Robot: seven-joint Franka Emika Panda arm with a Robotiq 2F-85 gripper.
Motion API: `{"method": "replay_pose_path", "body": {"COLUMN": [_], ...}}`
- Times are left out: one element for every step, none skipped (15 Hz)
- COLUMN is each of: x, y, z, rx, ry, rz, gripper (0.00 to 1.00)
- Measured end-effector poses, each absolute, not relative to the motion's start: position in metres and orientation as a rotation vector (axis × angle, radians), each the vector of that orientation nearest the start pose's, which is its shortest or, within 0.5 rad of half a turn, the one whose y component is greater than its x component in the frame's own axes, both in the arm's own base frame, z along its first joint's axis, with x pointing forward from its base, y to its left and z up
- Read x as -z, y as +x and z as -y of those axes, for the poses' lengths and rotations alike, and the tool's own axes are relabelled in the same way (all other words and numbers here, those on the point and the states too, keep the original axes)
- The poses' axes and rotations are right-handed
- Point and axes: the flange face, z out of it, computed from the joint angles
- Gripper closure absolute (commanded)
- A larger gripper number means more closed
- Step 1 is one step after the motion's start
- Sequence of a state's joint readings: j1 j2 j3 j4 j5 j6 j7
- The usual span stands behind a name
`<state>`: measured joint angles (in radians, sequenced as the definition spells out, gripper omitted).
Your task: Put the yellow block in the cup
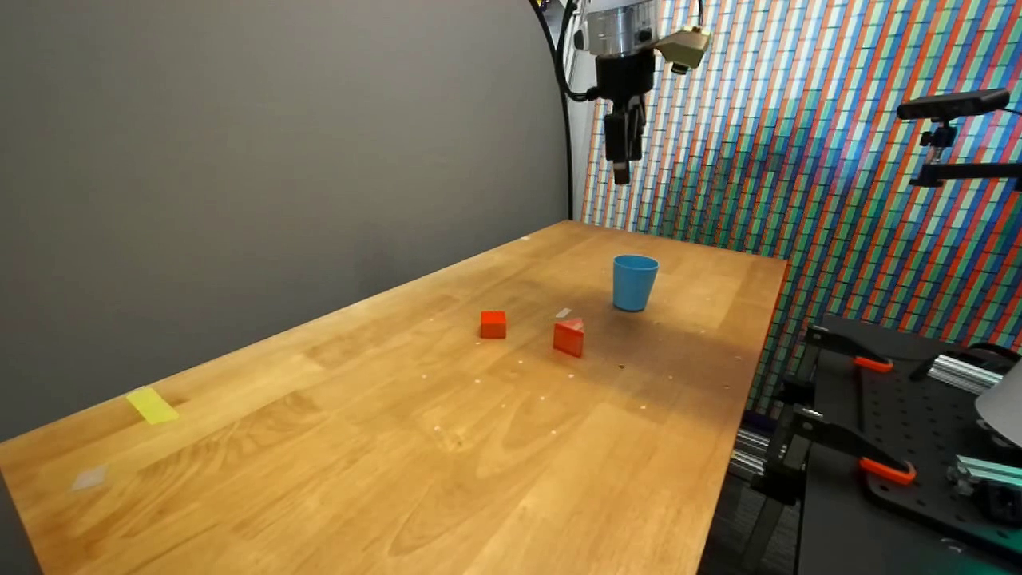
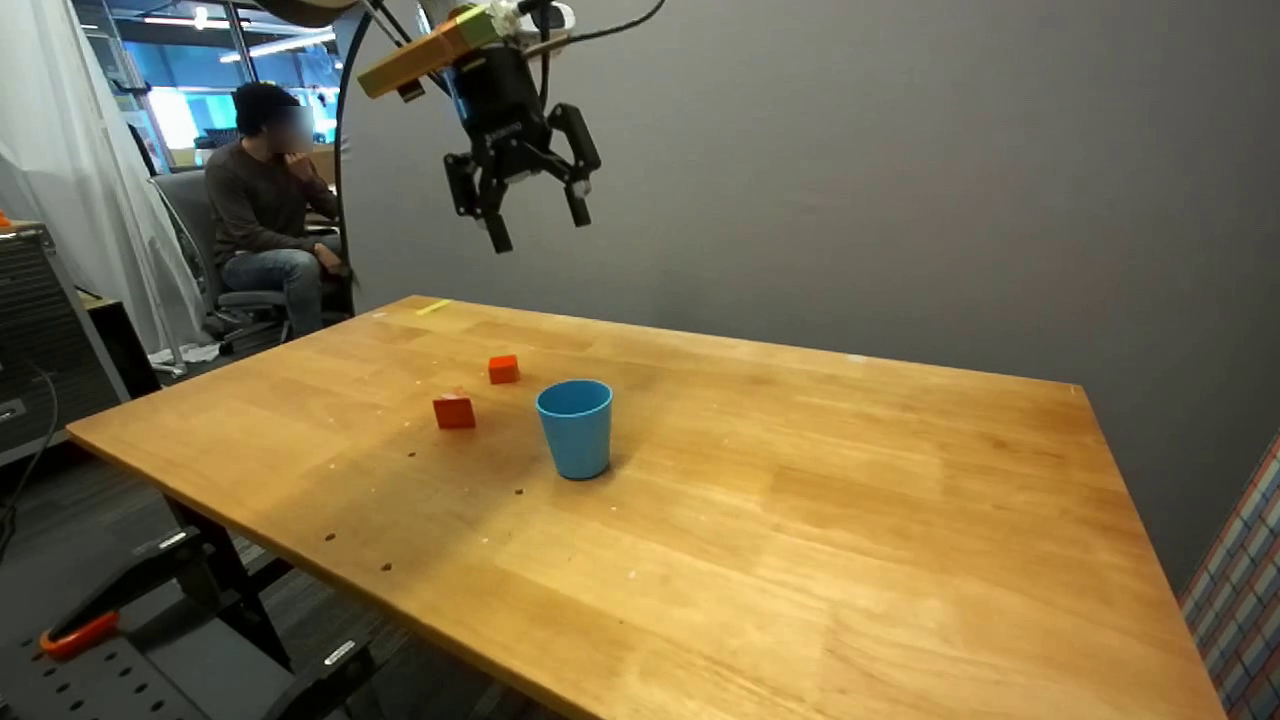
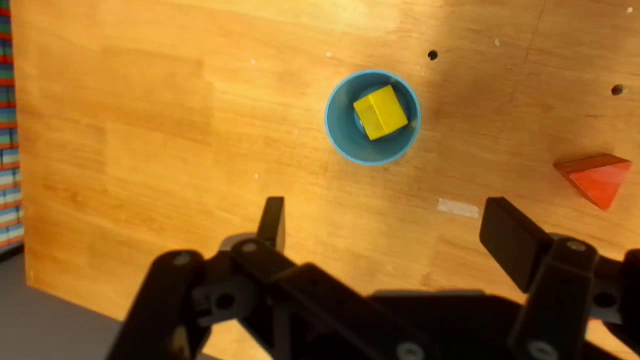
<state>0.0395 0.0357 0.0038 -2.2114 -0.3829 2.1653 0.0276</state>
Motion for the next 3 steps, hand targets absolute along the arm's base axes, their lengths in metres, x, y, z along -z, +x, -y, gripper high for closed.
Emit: {"method": "replay_pose_path", "body": {"x": [-0.3670,-0.3728,-0.3753], "y": [0.5260,0.5261,0.5260], "z": [-0.0173,-0.0235,-0.0264], "rx": [-0.082,-0.057,-0.046], "ry": [-3.425,-3.424,-3.423], "rz": [0.458,0.477,0.486], "gripper": [0.00,0.00,0.00]}}
